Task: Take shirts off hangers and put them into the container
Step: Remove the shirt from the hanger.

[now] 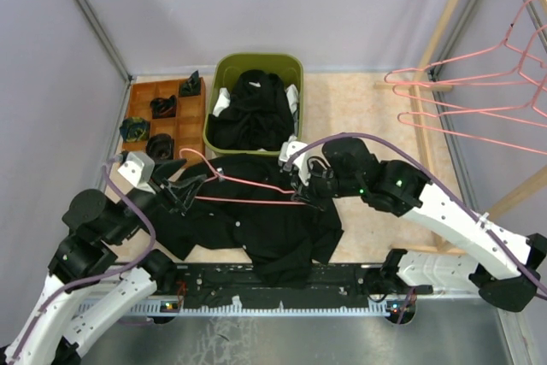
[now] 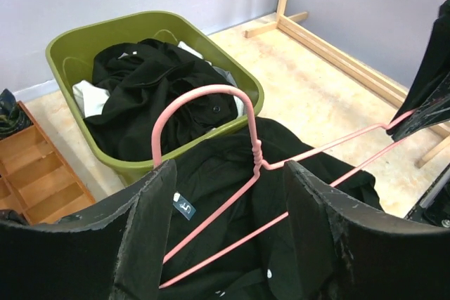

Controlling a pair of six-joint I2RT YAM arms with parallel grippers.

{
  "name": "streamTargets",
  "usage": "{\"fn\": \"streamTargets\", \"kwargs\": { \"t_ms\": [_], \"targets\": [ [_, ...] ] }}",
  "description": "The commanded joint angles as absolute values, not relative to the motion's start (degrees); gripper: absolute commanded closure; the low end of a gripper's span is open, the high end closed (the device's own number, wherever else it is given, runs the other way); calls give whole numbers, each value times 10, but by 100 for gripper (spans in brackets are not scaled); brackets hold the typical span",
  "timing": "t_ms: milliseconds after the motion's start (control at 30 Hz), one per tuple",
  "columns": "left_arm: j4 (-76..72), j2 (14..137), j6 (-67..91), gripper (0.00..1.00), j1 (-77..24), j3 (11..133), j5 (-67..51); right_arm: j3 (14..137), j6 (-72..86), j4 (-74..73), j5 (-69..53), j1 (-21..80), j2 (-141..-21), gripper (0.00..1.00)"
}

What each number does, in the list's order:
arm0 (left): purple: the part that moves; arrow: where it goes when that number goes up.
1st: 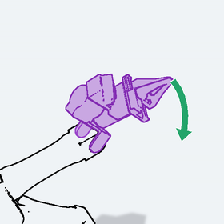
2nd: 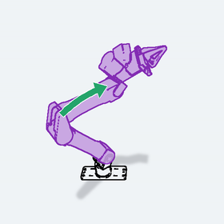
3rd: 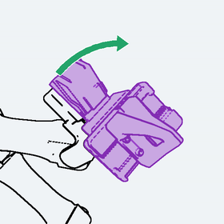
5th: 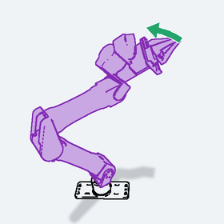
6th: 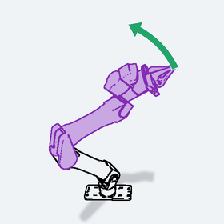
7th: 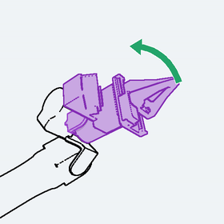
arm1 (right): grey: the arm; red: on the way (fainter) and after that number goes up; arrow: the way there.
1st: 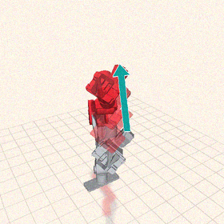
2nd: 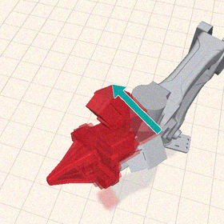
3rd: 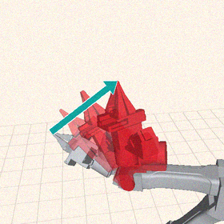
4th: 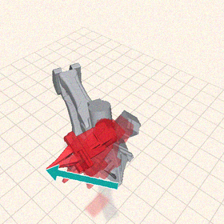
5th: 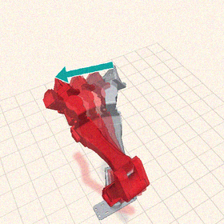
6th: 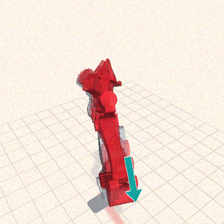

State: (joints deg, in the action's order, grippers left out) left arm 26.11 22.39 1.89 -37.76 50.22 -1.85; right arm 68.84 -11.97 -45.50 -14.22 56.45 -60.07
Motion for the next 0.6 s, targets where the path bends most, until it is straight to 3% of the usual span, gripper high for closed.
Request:
{"fn": "streamTargets", "kwargs": {
  "t_ms": [0, 167, 333, 567],
  "targets": [
    [228, 208, 41, 31, -376, 495, 19, 738, -99, -443, -131, 563, -566, 100],
    [215, 182, 78, 29, -376, 490, 46, 760, -87, -449, -100, 563, -547, 100],
    [141, 126, 92, 17, -376, 468, 61, 772, -65, -433, -81, 563, -524, 100],
    [169, 138, 110, 15, -376, 470, 58, 751, -30, -347, 19, 564, -478, 100]
  ]
}}
